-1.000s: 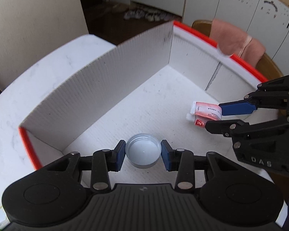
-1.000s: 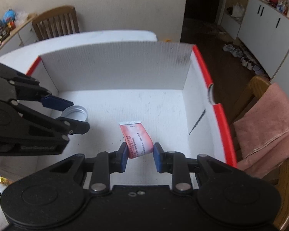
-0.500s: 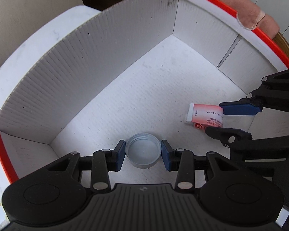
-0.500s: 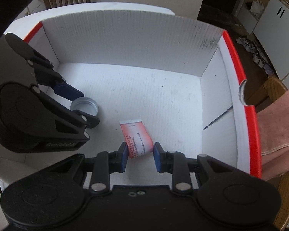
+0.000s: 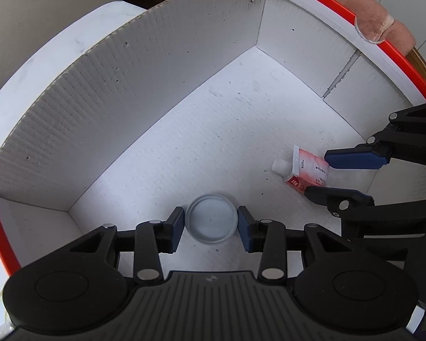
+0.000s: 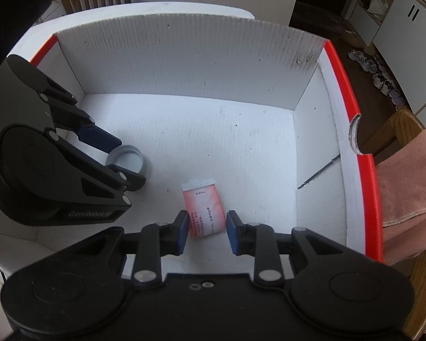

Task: Organize objects
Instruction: 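Carry both items into the red shoebox and open both grippers, then lift both grippers out of the shoebox and return to the item pile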

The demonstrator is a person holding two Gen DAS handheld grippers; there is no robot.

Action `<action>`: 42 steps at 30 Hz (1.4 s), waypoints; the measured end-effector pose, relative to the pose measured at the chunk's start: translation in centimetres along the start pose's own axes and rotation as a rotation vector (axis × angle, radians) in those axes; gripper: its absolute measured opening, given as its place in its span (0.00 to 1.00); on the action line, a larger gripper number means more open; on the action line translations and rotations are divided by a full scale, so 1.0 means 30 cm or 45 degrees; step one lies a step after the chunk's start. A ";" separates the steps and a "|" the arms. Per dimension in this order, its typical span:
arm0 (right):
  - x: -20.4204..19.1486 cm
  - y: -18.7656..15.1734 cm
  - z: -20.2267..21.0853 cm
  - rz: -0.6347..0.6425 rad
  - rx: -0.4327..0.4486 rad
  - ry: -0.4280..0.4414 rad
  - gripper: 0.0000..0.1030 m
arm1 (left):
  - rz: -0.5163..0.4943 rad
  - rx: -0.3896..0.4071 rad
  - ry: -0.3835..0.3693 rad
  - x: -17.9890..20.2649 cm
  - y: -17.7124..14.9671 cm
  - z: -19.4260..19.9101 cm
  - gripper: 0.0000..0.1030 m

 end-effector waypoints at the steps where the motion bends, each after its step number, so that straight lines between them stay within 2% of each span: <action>1: 0.000 0.000 0.005 0.001 0.005 0.002 0.28 | 0.006 0.003 -0.003 -0.001 -0.002 0.006 0.37; 10: 0.001 -0.001 0.064 -0.039 0.059 0.026 0.30 | 0.020 0.090 -0.038 -0.002 -0.023 0.086 0.40; 20: -0.030 -0.001 0.233 -0.102 0.172 0.051 0.32 | 0.000 0.249 -0.055 -0.003 -0.082 0.252 0.40; 34: -0.205 -0.033 0.476 -0.161 0.358 0.061 0.34 | 0.011 0.543 -0.090 -0.054 -0.270 0.577 0.40; 42: -0.342 -0.073 0.573 -0.183 0.439 0.063 0.35 | -0.006 0.688 -0.066 -0.094 -0.434 0.735 0.40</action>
Point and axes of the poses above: each gripper's, at about its wrist camera, not at the fingertips, and z roughly against the way its jaws point, x to its right, y to its top, the point moved 7 cm from there along -z, roughly the way its jaws point, and after that the axes turned 4 degrees about -y, right-handed, at the moved point
